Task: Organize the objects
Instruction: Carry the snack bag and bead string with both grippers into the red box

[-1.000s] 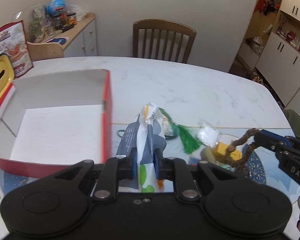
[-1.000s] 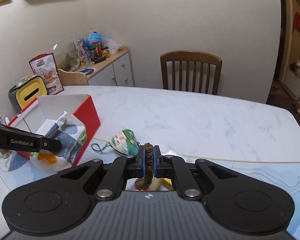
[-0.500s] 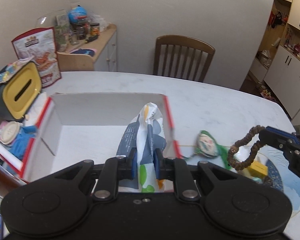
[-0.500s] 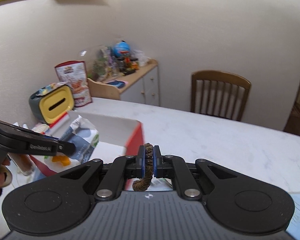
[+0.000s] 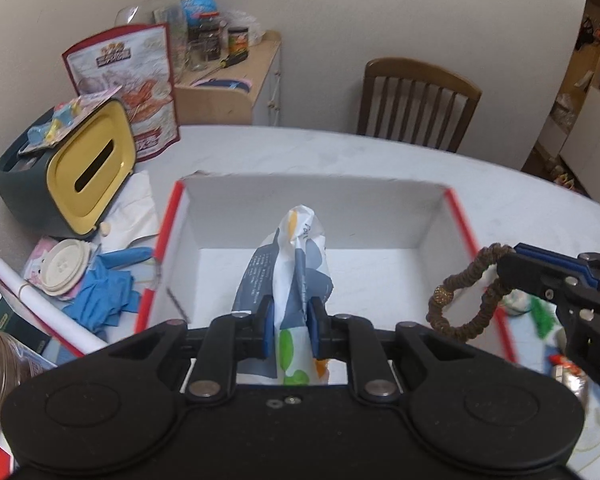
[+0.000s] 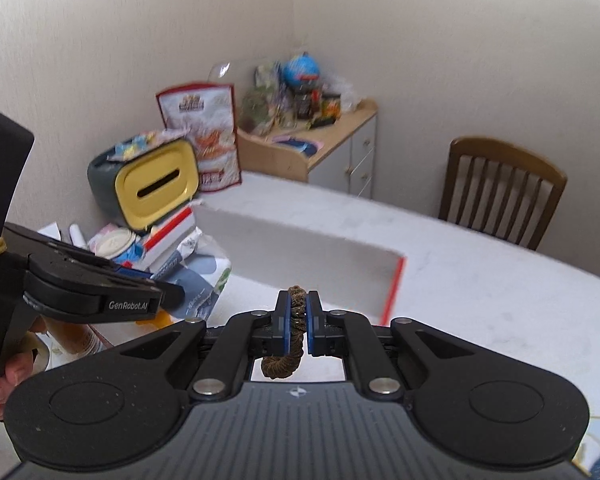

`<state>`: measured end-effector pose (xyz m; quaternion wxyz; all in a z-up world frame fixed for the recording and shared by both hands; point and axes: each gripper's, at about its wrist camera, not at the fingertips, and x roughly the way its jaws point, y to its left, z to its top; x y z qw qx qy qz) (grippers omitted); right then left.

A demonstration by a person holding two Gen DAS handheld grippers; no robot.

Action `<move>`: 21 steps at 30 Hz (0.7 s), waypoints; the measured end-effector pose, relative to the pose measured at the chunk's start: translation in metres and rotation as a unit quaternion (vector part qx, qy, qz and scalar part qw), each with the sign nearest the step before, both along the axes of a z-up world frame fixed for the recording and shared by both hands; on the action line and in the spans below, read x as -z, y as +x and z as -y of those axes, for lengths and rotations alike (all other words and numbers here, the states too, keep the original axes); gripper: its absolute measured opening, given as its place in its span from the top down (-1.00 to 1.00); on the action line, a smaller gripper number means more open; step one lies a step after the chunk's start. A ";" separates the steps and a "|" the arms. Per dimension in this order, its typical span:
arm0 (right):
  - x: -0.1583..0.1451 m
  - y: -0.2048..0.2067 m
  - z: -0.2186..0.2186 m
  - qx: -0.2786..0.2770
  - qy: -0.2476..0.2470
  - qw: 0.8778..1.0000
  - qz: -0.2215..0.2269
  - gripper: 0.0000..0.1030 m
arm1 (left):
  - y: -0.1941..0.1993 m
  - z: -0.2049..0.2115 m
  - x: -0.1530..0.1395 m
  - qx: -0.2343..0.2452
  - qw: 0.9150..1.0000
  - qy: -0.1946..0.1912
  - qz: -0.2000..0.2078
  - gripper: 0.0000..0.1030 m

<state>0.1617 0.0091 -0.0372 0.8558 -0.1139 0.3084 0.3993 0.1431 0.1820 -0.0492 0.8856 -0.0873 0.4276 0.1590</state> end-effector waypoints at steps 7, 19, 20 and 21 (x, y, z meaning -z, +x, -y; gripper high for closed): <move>0.041 0.015 -0.028 0.001 -0.042 0.998 -0.049 0.86 | 0.015 -0.020 0.037 -0.002 0.999 0.015 -0.047 0.69; 0.080 0.020 -0.048 -0.012 -0.100 0.991 -0.087 0.86 | 0.026 -0.022 0.070 0.034 0.995 0.008 -0.097 0.64; 0.081 0.020 -0.048 -0.011 -0.102 0.991 -0.089 0.86 | 0.028 -0.023 0.071 0.036 0.994 0.007 -0.101 0.61; 0.082 0.022 -0.049 -0.010 -0.105 0.990 -0.092 0.86 | 0.028 -0.023 0.072 0.039 0.994 0.006 -0.105 0.59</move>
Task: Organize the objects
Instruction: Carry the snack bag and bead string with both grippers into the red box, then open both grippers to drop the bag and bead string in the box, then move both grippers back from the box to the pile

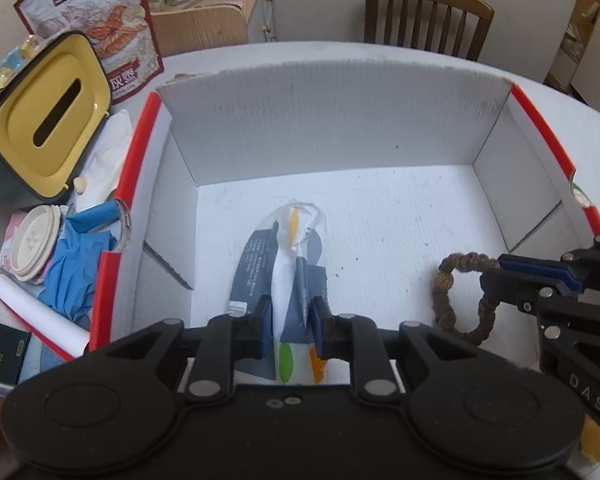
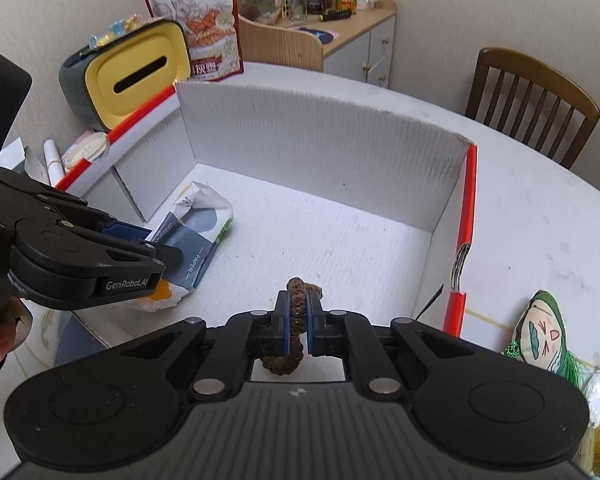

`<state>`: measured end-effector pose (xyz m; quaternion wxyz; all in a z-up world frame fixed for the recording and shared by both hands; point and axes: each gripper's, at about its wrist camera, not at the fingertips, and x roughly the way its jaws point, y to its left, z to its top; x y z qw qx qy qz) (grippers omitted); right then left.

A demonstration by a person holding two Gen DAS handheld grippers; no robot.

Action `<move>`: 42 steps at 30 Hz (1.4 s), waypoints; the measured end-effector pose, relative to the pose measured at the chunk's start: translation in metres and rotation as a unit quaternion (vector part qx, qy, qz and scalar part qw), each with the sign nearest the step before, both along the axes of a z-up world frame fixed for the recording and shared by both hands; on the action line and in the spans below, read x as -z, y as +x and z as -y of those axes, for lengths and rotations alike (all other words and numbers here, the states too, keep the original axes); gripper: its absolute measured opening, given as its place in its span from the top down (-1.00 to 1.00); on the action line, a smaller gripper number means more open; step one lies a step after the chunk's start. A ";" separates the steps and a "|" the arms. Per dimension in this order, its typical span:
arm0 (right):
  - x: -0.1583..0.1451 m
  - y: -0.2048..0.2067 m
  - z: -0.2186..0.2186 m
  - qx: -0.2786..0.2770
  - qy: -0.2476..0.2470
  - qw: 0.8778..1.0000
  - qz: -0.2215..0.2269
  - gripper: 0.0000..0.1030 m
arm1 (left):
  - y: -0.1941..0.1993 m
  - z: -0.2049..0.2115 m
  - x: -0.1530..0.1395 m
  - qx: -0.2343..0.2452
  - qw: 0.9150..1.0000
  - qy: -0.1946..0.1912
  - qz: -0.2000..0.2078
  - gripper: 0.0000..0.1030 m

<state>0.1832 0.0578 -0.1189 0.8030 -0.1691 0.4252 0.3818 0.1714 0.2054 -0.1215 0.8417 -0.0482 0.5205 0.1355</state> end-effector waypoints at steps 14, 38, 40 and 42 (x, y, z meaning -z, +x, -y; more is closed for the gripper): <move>-0.009 0.000 0.015 -0.001 0.018 1.000 -0.014 0.82 | -0.005 -0.002 -0.011 0.006 1.000 0.004 0.017 -0.29; -0.076 -0.029 0.083 0.027 0.108 0.993 0.031 -0.06 | -0.045 0.050 -0.080 0.039 0.993 0.013 0.110 -0.71; -0.082 -0.032 0.093 0.030 0.114 0.992 0.036 -0.09 | -0.048 0.058 -0.086 0.045 0.992 0.014 0.117 -0.74; -0.087 -0.035 0.103 0.033 0.118 0.992 0.042 -0.14 | -0.050 0.065 -0.091 0.049 0.991 0.013 0.124 -0.77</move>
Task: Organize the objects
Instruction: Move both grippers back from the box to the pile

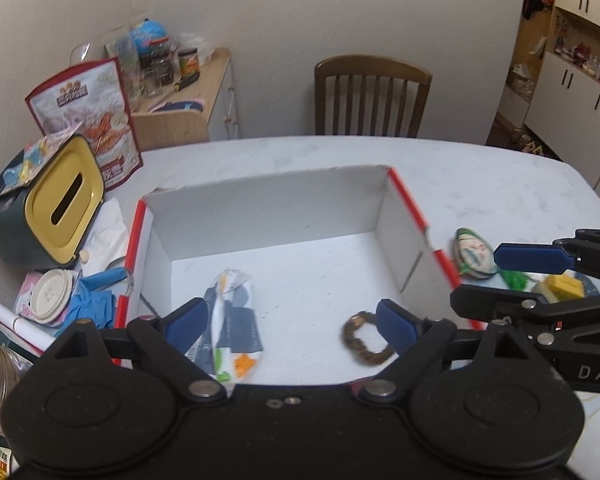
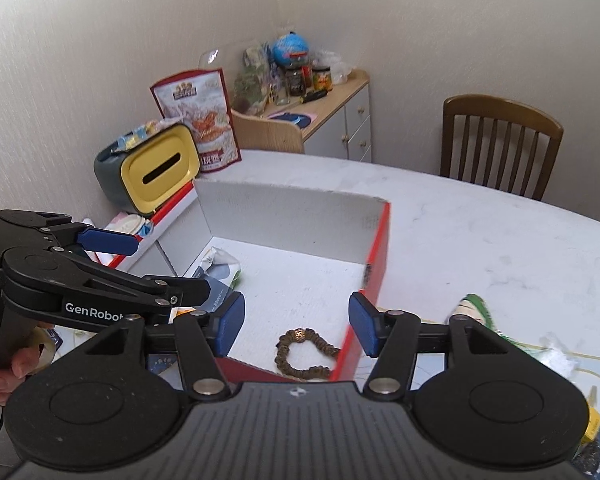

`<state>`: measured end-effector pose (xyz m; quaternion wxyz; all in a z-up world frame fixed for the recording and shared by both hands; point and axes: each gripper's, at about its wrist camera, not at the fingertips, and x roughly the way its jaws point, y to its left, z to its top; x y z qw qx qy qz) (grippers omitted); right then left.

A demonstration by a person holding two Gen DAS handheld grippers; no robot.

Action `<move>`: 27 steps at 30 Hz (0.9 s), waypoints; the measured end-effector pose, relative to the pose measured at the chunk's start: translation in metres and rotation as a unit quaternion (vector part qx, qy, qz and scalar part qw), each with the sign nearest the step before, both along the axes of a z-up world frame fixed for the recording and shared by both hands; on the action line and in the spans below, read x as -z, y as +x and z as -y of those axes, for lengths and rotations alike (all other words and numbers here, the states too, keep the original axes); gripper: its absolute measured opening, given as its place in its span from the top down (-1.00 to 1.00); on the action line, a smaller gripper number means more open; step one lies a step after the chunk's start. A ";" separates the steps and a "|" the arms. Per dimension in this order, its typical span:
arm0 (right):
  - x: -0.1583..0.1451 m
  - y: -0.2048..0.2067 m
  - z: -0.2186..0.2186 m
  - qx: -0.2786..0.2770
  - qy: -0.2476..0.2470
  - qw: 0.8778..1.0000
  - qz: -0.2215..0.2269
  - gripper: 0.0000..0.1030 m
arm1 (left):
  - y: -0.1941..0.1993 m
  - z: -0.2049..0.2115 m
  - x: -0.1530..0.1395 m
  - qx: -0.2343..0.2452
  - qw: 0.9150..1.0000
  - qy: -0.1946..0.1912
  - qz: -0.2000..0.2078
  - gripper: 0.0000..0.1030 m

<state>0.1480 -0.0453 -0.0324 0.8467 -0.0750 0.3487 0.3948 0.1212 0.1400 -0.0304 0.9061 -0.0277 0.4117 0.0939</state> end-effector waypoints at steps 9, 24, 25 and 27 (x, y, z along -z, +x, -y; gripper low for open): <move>-0.014 -0.012 0.049 0.019 0.015 1.000 0.004 -0.38 | -0.010 0.039 -0.019 0.023 0.999 0.004 0.027 -0.95; -0.025 -0.023 0.148 0.055 0.031 0.998 0.028 -0.63 | -0.019 0.098 -0.032 0.060 0.997 0.008 0.052 -0.99; -0.024 -0.022 0.155 0.061 0.030 0.997 0.028 -0.63 | -0.019 0.102 -0.032 0.063 0.997 0.008 0.053 -0.99; -0.021 -0.021 0.169 0.070 0.029 0.997 0.027 -0.64 | -0.019 0.109 -0.032 0.068 0.996 0.008 0.054 -0.99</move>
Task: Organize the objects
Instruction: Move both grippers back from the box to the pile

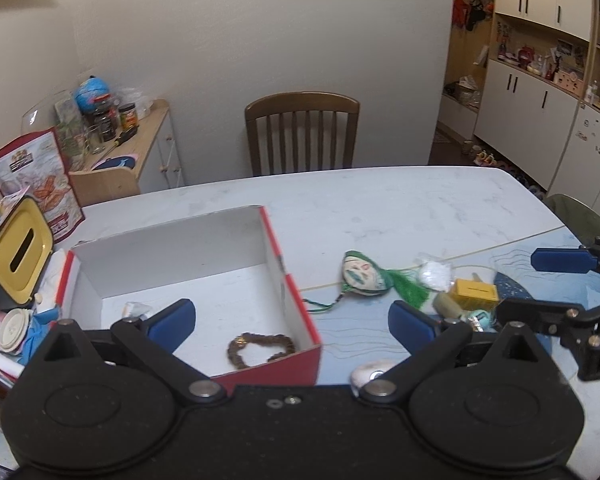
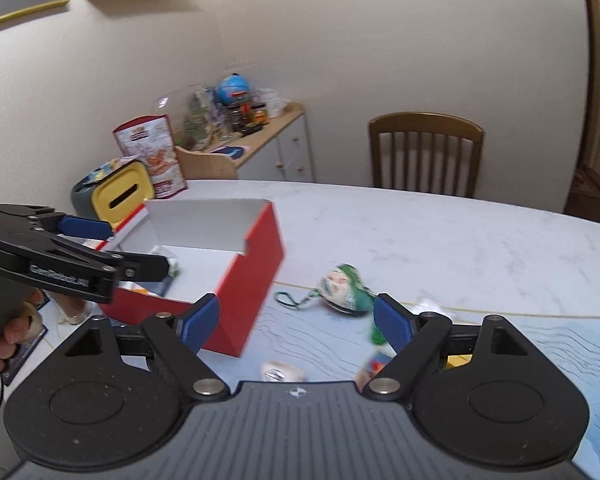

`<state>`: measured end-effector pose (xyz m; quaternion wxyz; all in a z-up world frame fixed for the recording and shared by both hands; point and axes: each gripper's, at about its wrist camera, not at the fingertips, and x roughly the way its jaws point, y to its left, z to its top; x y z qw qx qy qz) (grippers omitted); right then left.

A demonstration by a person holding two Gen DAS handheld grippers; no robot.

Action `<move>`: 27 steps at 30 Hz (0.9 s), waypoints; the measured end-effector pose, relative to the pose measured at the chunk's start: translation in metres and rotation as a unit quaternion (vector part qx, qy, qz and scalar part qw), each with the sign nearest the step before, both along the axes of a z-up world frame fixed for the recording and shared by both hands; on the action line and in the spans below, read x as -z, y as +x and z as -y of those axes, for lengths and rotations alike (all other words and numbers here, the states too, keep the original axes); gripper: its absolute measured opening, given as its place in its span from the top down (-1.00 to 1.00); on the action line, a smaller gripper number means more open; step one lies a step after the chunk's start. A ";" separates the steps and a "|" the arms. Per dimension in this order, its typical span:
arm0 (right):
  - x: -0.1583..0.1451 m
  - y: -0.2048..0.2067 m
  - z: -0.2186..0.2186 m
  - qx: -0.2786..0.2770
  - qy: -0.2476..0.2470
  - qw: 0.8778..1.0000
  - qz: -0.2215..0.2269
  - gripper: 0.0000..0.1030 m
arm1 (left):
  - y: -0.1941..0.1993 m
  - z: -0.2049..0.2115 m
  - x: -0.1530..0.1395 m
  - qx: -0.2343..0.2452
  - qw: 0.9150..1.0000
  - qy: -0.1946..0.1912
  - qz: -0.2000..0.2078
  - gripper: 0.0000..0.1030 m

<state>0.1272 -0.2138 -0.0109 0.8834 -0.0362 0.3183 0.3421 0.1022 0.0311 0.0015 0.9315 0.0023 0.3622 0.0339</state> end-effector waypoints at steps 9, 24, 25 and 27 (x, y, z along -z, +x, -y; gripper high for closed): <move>0.026 0.009 0.055 0.037 -0.027 0.999 -0.007 -0.65 | 0.002 0.030 0.014 0.010 1.000 -0.001 -0.007 -0.99; 0.073 0.035 0.107 0.079 -0.057 0.994 -0.044 -0.65 | 0.001 0.074 0.084 0.008 0.996 -0.016 -0.088 -0.99; 0.077 0.037 0.108 0.078 -0.057 0.994 -0.048 -0.65 | 0.001 0.076 0.090 0.005 0.995 -0.018 -0.093 -0.99; 0.083 0.038 0.107 0.072 -0.060 0.994 -0.053 -0.65 | 0.000 0.078 0.100 -0.003 0.994 -0.022 -0.106 -0.99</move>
